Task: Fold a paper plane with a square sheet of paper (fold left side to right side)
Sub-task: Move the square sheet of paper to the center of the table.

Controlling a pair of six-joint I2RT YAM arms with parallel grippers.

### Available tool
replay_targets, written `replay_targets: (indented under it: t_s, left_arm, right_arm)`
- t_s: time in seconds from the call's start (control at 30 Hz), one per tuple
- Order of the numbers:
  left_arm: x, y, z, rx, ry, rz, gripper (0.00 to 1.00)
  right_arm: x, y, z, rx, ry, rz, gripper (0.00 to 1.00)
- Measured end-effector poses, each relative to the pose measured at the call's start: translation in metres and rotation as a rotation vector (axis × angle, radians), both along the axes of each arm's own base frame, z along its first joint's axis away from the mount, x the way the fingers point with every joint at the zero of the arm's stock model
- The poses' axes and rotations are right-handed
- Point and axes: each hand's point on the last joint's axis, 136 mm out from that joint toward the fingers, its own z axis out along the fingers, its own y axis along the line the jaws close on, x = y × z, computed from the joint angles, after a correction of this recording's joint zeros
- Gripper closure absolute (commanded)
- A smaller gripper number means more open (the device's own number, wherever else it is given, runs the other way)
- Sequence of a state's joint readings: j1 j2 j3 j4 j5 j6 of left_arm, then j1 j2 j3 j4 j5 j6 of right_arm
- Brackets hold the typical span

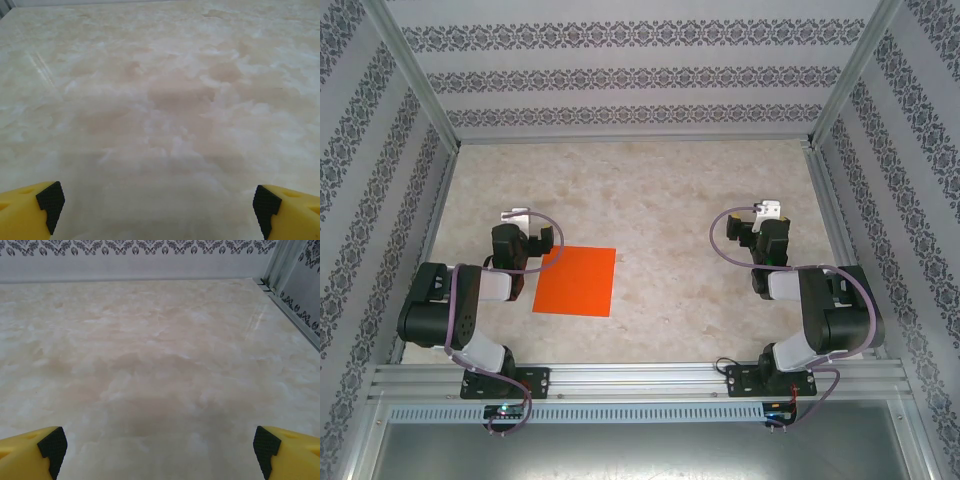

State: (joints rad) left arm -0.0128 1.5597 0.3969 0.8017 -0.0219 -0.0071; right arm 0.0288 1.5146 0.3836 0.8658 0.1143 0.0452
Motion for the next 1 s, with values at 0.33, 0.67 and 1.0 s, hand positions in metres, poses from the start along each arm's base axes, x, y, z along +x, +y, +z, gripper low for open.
replay_targets:
  t_s: [0.33,0.67,1.0]
  left_arm:
    - [0.000,-0.003,0.000,-0.006,0.000,-0.013,0.00]
    - [0.000,-0.004,0.000,-0.013,0.001,-0.025,0.00]
    - [0.007,-0.004,0.021,-0.021,0.026,-0.020,0.00]
  right_arm:
    - [0.000,0.000,0.000,0.000,0.000,0.000,0.02]
    - [0.000,0.000,0.000,0.000,0.000,0.000,0.02]
    - [-0.011,-0.002,0.026,0.004,-0.012,-0.010,0.02]
